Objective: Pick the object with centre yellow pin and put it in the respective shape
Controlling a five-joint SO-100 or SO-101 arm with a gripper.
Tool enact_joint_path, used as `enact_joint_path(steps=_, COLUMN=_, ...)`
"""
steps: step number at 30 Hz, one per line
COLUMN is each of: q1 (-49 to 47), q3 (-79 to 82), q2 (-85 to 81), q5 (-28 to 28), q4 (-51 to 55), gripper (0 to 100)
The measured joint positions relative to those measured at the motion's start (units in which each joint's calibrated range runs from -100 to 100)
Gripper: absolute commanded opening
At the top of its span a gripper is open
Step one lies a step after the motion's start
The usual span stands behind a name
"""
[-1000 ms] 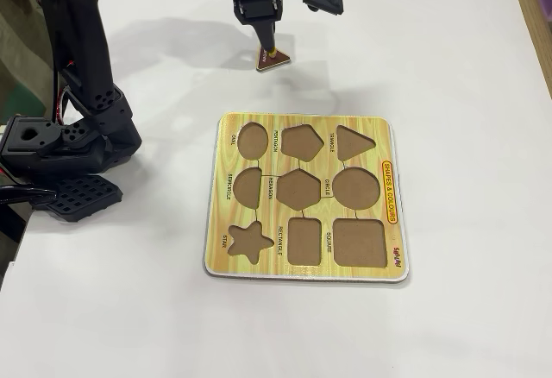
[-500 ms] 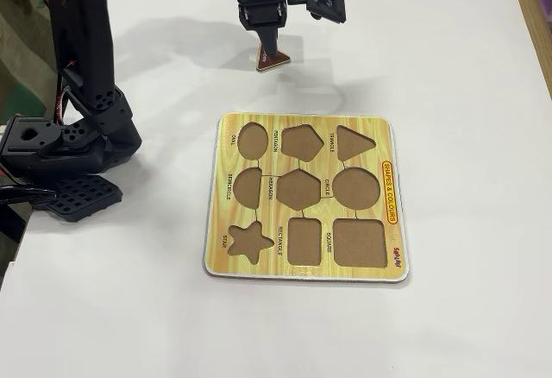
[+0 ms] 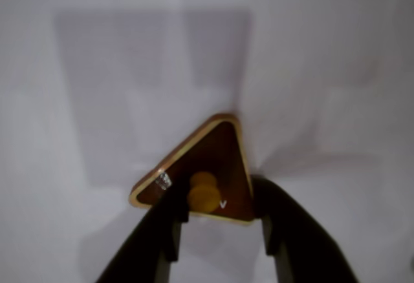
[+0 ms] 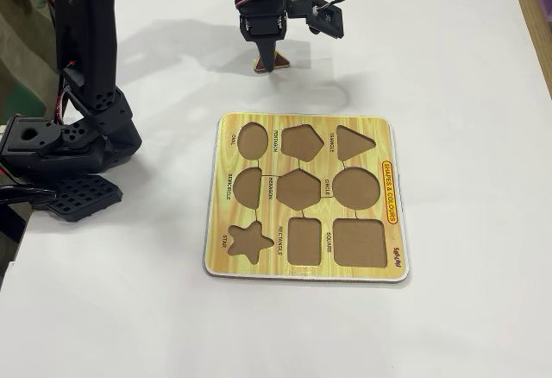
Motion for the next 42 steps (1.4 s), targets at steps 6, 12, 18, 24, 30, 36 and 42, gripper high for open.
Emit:
enact_joint_path(steps=6, q1=0.00, q3=0.00, q2=0.00, q5=0.00, q4=0.00, gripper=11)
enact_joint_path(steps=12, q1=0.00, q3=0.00, q2=0.00, q5=0.00, q4=0.00, gripper=12)
enact_joint_path(steps=18, q1=0.00, q3=0.00, q2=-0.60, q5=0.00, q4=0.00, gripper=12)
enact_joint_path(steps=24, q1=0.00, q3=0.00, q2=-0.95, q5=0.00, q4=0.00, gripper=12)
enact_joint_path(steps=30, q1=0.00, q3=0.00, q2=-0.95, q5=0.00, q4=0.00, gripper=11)
enact_joint_path(steps=36, q1=0.00, q3=0.00, q2=-0.95, q5=0.00, q4=0.00, gripper=10)
enact_joint_path(steps=42, q1=0.00, q3=0.00, q2=-0.95, q5=0.00, q4=0.00, gripper=5)
